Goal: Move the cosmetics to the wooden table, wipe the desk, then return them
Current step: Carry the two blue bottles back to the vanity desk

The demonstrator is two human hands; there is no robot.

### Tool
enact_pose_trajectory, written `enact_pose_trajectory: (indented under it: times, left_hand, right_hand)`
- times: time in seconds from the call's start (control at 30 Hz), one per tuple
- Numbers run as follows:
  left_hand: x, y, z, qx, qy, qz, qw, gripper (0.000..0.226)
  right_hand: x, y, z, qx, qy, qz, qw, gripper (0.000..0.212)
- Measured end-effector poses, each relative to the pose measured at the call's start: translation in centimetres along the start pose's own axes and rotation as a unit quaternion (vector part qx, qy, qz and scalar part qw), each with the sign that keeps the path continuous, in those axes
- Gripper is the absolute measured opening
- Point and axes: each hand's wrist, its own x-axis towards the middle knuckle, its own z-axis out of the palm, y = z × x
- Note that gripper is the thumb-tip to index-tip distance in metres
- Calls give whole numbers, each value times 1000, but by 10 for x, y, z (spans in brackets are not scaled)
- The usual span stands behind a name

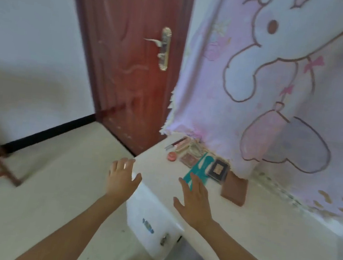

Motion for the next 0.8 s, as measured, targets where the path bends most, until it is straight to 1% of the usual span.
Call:
enact_pose_trajectory:
  times: [0.13, 0.17, 0.23, 0.27, 0.4, 0.53, 0.63, 0.67, 0.73, 0.8]
  left_hand:
    - [-42, -62, -51, 22, 59, -86, 994, 50]
    - [-51, -77, -64, 27, 73, -105, 991, 50]
    - [-69, -107, -91, 34, 98, -150, 983, 50]
    - [-78, -121, -104, 33, 111, -171, 978, 50]
    - [-116, -179, -156, 30, 169, -244, 954, 49]
    - [-157, -251, -212, 30, 217, -321, 921, 49]
    - [-187, -305, -255, 29, 248, -358, 900, 44]
    - [-195, -320, -268, 29, 255, -367, 894, 43]
    - [-212, -351, -295, 31, 271, -387, 881, 41]
    - [-225, -379, -318, 28, 286, -397, 872, 39]
  right_hand:
    - [10, -69, 1, 12, -20, -116, 993, 66]
    - [14, -88, -2, 12, -17, -143, 990, 63]
    - [21, -128, -9, 30, -7, -185, 982, 50]
    - [24, -149, -13, 44, -9, -204, 978, 48]
    - [39, -238, -19, 58, -18, -278, 959, 52]
    - [49, -341, -28, 70, -26, -348, 935, 54]
    - [50, -419, -35, 129, -29, -392, 910, 52]
    - [51, -442, -35, 135, -27, -410, 902, 52]
    - [52, -490, -35, 137, -59, -441, 885, 54]
    - [55, -535, -32, 146, -63, -454, 877, 55]
